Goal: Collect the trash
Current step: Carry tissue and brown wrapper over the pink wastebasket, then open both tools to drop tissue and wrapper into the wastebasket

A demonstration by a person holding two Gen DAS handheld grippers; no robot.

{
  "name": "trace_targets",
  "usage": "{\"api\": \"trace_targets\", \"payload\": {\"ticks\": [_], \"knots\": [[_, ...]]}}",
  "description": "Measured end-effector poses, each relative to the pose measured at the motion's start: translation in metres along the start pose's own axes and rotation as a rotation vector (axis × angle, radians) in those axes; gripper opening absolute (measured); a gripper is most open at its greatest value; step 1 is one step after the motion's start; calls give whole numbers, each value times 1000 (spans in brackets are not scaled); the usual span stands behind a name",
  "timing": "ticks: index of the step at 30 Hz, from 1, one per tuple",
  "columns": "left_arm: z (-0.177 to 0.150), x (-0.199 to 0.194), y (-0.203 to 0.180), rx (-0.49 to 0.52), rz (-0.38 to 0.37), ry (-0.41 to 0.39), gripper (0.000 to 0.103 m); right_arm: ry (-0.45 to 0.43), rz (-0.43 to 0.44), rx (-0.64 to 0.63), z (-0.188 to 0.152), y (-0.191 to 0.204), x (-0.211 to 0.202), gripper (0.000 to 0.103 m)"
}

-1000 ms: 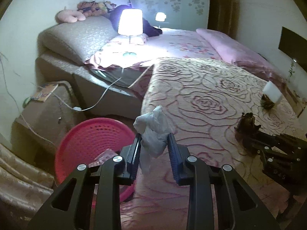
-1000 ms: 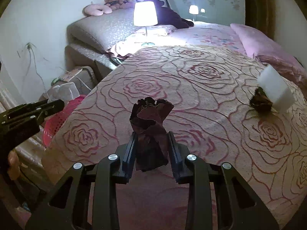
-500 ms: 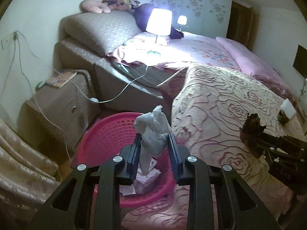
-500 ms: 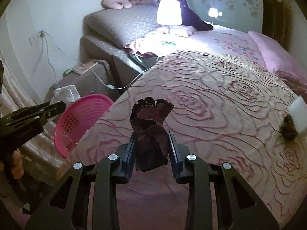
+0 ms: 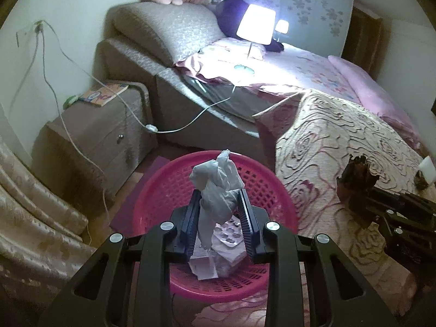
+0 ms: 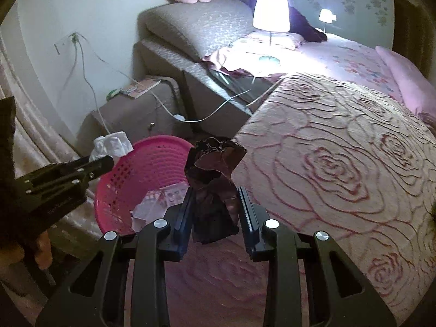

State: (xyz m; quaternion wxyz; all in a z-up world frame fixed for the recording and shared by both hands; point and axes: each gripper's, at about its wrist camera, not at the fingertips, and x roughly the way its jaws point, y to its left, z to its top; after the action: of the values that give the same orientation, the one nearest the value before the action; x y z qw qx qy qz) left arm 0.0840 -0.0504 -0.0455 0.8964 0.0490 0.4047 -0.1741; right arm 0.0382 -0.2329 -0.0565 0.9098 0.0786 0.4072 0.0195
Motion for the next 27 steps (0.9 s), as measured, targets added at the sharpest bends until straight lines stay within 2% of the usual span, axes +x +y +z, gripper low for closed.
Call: {"api": "trace_targets", "payload": {"ticks": [10,19,22,25,27], "knots": [[-3,19,17,-25,17,42,27,38,28,-63,14,33,29,31],[-5,28,28,-43,22,53,28,60,57,-70,27,52,51,31],[-6,31,33,-53,24,62,34,57,61,-69,26,55,52,34],[-5,31,36,-69,32,60,48,56,66,-55,25,52,52,43],[-4,30,38,-73,39,58,56,53,64,-44,24,48,50,43]]}}
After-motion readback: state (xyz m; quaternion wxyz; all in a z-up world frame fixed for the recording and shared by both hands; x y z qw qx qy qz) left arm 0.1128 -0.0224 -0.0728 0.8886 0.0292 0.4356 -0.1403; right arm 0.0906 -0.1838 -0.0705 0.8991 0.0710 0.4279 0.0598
